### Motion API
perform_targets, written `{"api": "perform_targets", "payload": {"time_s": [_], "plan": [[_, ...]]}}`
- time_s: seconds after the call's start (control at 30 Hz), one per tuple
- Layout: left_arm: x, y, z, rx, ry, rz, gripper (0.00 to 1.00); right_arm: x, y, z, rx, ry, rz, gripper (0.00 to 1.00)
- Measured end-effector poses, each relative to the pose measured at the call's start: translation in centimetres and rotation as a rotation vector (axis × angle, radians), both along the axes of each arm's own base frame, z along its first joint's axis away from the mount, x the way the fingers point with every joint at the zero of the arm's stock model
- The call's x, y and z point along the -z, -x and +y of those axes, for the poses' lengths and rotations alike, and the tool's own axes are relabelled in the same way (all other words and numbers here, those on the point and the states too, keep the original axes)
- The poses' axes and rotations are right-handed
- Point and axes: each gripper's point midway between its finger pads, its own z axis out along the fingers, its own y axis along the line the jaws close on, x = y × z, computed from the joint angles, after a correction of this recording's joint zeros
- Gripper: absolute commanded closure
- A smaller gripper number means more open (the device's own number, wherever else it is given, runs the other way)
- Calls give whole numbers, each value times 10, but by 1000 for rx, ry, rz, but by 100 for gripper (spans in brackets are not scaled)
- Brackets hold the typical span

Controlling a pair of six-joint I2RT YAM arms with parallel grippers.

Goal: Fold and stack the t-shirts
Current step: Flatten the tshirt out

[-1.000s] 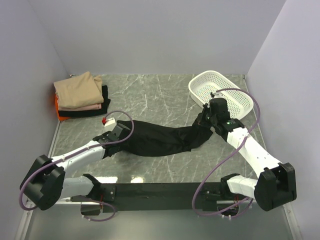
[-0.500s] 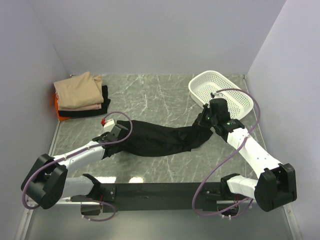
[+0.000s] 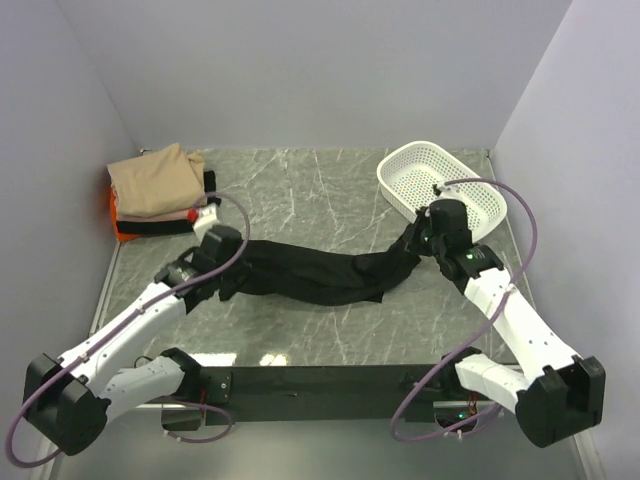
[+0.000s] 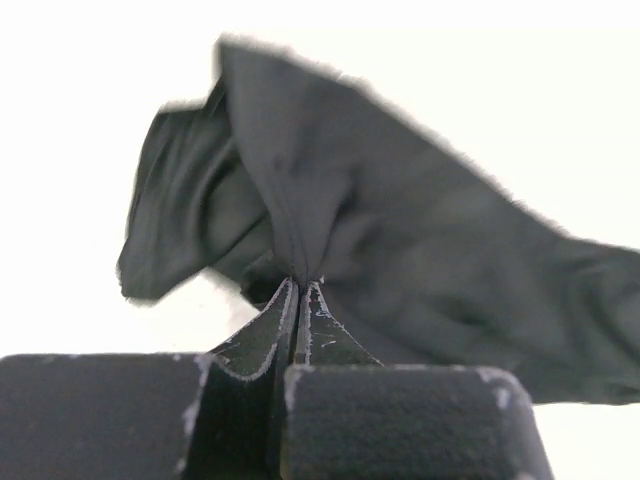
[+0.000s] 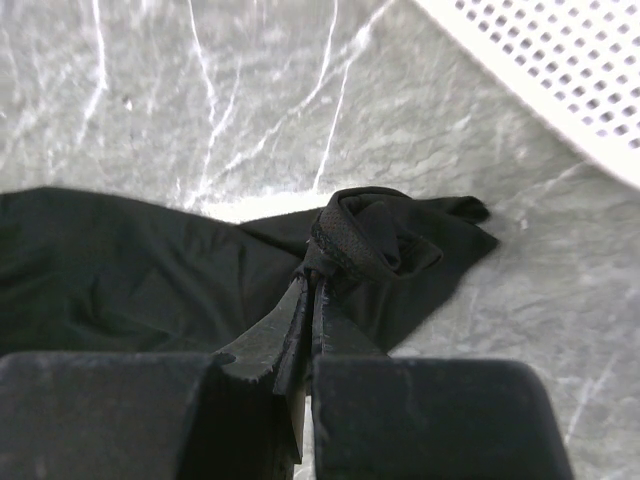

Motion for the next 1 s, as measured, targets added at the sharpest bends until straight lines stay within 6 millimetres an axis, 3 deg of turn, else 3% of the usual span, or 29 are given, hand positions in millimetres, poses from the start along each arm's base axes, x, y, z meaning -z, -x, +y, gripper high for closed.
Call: {"api": "perform_targets", "payload": {"time_s": [0.1,0.17,0.23,0.27,0.33,0.4,0.5,0.8,0.9,1.0], "plan": [[-47,-29,-6,8,11,-88,99,-15,-2,-4,19,9,-34,100],[-58,-52,-6,-6,-4,-107,96,-19,-7,-5,26,16,-40,100],[-47,-76,-1,-27,-33,-86,90,-19,-14,-4,28,26,-32,100],[-32,-84,4,-34,-58,-46,79,-16,-16,-4,29,33,-21,100],[-1,-93,12,-41,-107,37,69,-7,-21,-3,27,42,5,100],[29,-94,18,-42,-155,119,59,6,-23,-1,22,54,44,100],[51,-93,21,-38,-198,183,55,23,-26,1,13,63,92,100],[16,-103,29,-98,-184,36,57,30,-29,1,15,68,105,100],[23,-91,33,-100,-176,34,60,29,-30,2,15,68,102,100],[47,-74,35,-88,-172,89,63,28,-31,2,15,66,97,100]]}}
